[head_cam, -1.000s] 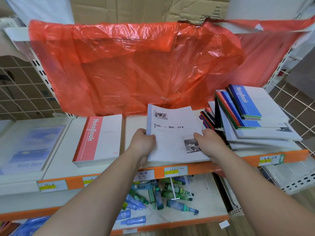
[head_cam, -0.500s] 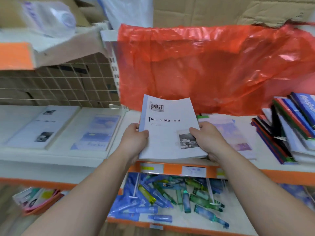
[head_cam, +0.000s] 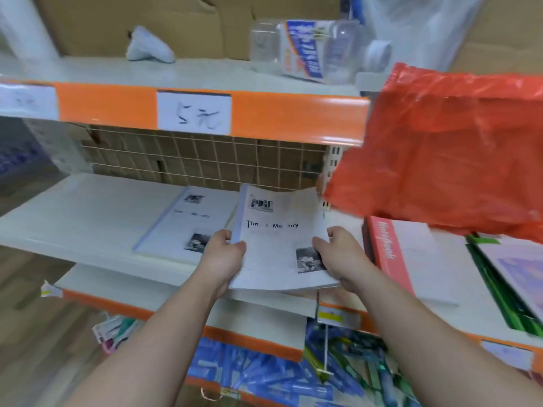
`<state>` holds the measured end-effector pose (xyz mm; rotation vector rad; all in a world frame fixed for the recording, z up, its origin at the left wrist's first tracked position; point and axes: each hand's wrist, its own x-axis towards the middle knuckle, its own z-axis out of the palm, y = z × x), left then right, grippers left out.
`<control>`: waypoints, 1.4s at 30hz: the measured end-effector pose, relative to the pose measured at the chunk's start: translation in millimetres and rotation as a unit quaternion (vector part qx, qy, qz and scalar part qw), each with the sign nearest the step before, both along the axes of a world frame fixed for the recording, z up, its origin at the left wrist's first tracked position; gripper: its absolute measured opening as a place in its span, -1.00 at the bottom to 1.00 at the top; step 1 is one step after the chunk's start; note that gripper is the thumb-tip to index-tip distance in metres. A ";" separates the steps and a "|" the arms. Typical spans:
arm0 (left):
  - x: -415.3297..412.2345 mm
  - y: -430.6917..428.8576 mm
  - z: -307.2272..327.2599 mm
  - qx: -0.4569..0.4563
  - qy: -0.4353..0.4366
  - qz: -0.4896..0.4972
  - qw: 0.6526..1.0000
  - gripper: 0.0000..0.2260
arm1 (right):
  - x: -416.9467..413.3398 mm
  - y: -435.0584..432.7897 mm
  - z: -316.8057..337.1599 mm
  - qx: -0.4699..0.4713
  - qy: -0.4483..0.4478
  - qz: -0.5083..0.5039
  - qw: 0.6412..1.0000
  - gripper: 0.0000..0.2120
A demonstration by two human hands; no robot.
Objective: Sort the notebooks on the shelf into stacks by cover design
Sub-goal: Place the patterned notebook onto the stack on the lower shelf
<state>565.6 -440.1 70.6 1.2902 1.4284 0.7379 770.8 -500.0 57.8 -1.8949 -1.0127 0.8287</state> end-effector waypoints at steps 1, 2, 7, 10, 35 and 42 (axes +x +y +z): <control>-10.9 6.7 -0.9 0.000 0.008 0.000 1.000 -0.87 | -10.7 7.9 -1.9 -0.003 0.008 0.008 1.000 -0.93; -20.5 13.2 -2.2 0.001 0.017 0.003 1.000 -0.87 | -19.4 15.9 -3.8 -0.005 0.012 0.017 1.000 -0.95; -51.4 34.7 -7.8 0.012 0.030 0.041 0.999 -0.92 | -48.1 50.6 -6.4 -0.023 -0.020 0.058 0.998 -0.85; -62.3 40.2 -9.4 0.014 0.029 0.070 0.997 -0.96 | -58.2 67.3 -11.2 -0.026 -0.019 0.078 0.996 -0.83; -182.6 202.6 -48.1 0.099 0.169 -0.112 0.974 -0.90 | -188.4 177.0 -41.1 -0.076 -0.044 -0.048 0.995 -0.80; -187.2 222.0 -68.3 0.127 0.245 -0.147 0.950 -0.80 | -197.2 182.4 -50.9 -0.103 -0.110 -0.045 0.988 -0.77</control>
